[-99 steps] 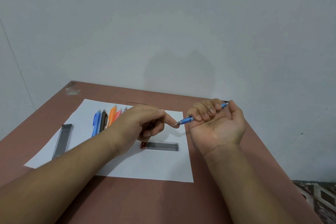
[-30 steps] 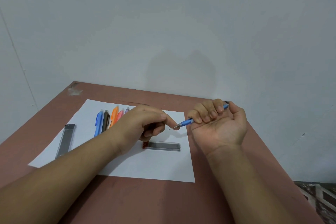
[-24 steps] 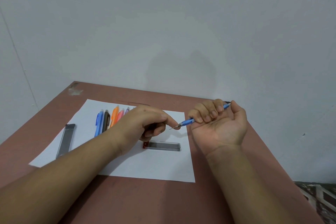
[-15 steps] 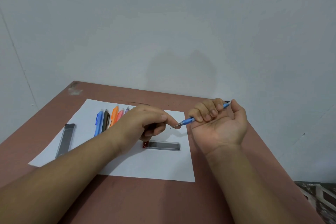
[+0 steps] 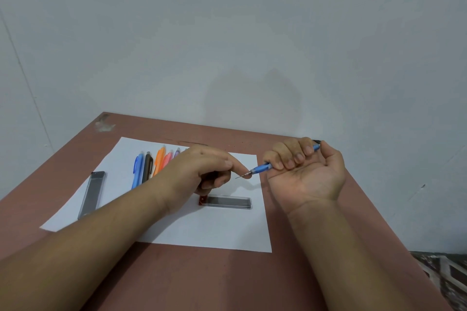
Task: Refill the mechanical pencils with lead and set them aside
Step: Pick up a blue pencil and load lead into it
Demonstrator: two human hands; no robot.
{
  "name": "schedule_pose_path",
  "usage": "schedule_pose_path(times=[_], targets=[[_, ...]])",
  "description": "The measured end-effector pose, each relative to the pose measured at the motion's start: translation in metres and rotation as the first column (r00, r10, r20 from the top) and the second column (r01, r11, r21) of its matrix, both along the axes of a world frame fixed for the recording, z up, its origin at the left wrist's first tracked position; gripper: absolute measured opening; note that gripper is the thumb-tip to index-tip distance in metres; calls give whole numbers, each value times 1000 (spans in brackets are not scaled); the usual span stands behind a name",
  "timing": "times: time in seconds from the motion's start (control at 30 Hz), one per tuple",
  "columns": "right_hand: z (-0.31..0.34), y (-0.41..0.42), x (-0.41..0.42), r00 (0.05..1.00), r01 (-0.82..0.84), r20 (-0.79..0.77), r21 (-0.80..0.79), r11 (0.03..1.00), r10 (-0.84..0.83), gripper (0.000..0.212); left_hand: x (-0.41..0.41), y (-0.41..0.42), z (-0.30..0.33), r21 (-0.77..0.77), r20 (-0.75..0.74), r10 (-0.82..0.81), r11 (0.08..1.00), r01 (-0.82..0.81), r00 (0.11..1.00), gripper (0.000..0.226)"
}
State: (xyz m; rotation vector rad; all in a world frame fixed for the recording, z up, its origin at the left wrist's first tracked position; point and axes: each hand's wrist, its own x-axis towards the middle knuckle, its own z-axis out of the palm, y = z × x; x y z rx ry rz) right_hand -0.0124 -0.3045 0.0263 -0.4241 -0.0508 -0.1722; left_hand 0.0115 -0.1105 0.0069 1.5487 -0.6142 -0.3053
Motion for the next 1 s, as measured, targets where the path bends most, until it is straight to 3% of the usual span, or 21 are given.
schedule_pose_path(times=[1.0], targets=[[1,-1,0,999,-30,-11,112,993,31,36,-6,-2,3,18,16,-3,1000,2,1000,24]])
